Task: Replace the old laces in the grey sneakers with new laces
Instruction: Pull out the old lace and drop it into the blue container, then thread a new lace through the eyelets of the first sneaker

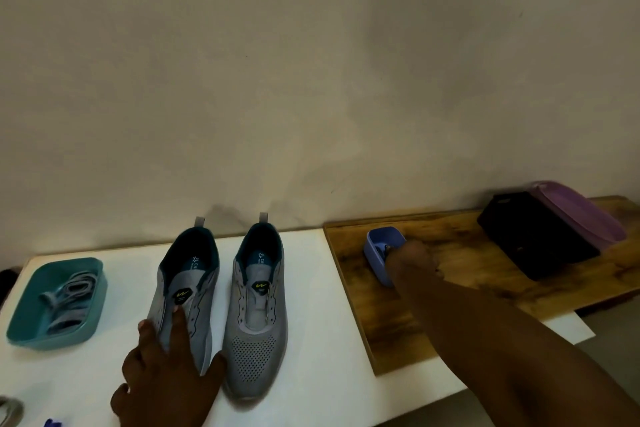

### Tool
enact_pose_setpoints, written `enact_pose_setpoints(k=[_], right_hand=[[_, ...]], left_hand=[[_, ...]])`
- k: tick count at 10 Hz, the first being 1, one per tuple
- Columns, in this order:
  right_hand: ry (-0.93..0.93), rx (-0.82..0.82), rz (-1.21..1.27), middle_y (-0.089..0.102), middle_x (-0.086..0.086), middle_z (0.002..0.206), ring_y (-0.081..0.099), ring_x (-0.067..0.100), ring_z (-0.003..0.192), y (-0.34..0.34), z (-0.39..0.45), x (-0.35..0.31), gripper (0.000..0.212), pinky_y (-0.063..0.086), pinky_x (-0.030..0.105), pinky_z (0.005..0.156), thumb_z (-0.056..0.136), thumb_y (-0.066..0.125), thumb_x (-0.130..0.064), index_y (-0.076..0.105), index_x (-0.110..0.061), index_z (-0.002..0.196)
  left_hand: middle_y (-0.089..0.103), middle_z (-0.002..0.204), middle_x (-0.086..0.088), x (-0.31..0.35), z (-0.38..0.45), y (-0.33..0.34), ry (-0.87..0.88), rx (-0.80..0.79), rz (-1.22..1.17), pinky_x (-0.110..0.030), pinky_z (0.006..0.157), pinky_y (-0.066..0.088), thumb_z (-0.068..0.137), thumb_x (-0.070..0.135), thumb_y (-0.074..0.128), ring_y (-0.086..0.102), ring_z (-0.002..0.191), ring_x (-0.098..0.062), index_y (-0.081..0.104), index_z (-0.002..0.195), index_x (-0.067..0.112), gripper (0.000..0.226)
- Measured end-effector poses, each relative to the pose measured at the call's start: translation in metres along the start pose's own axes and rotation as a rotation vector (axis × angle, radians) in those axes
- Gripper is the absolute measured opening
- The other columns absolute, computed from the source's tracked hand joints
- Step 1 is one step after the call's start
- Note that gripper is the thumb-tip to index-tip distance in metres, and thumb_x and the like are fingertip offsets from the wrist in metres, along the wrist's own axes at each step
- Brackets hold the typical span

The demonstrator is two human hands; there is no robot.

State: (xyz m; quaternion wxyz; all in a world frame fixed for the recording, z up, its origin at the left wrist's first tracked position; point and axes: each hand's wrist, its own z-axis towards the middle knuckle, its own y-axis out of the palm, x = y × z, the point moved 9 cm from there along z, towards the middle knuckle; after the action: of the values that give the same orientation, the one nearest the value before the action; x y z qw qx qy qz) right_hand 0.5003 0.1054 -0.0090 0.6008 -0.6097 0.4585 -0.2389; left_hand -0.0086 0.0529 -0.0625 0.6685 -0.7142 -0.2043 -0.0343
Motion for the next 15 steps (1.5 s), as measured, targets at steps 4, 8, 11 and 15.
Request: enact_pose_setpoints(k=[4, 8, 11, 15], right_hand=[[-0.287, 0.306, 0.203, 0.047, 0.011, 0.147, 0.045, 0.036, 0.131, -0.013, -0.075, 0.005, 0.026, 0.039, 0.054, 0.105, 0.101, 0.055, -0.033, 0.064, -0.027, 0.125], [-0.804, -0.36, 0.573, 0.04, -0.014, 0.155, 0.043, 0.003, 0.139, 0.101, -0.268, -0.086, 0.087, 0.045, 0.035, 0.113, 0.083, 0.065, -0.075, 0.027, -0.046, 0.155], [-0.865, -0.365, 0.555, 0.043, -0.01, 0.154, 0.047, 0.009, 0.138, 0.13, -0.264, -0.078, 0.083, 0.047, 0.044, 0.112, 0.088, 0.072, -0.049, 0.026, -0.043, 0.157], [-1.14, 0.056, 0.375, 0.006, 0.004, 0.172, 0.008, 0.028, 0.158, 0.029, -0.349, -0.136, 0.082, 0.015, 0.047, 0.123, 0.096, 0.047, -0.067, 0.007, -0.038, 0.162]], left_hand=[[0.016, 0.165, -0.018, 0.004, -0.009, -0.003, 0.0, -0.055, -0.115, -0.064, 0.106, 0.039, 0.059, 0.072, 0.079, 0.031, 0.141, -0.048, 0.018, 0.161, 0.03, 0.126], [-0.01, 0.167, -0.008, 0.0, -0.019, -0.019, 0.092, -0.075, -0.283, -0.046, 0.116, 0.032, 0.084, 0.062, 0.067, 0.015, 0.147, -0.037, -0.011, 0.159, 0.035, 0.112], [-0.009, 0.167, -0.005, 0.003, -0.032, -0.026, 0.124, -0.016, -0.259, -0.037, 0.112, 0.037, 0.087, 0.065, 0.06, 0.023, 0.141, -0.03, -0.016, 0.158, 0.034, 0.109], [0.001, 0.169, -0.02, -0.006, -0.036, -0.126, 0.226, 0.353, 0.038, -0.072, 0.116, 0.012, 0.086, 0.081, 0.041, 0.006, 0.154, -0.044, 0.016, 0.162, 0.025, 0.098]])
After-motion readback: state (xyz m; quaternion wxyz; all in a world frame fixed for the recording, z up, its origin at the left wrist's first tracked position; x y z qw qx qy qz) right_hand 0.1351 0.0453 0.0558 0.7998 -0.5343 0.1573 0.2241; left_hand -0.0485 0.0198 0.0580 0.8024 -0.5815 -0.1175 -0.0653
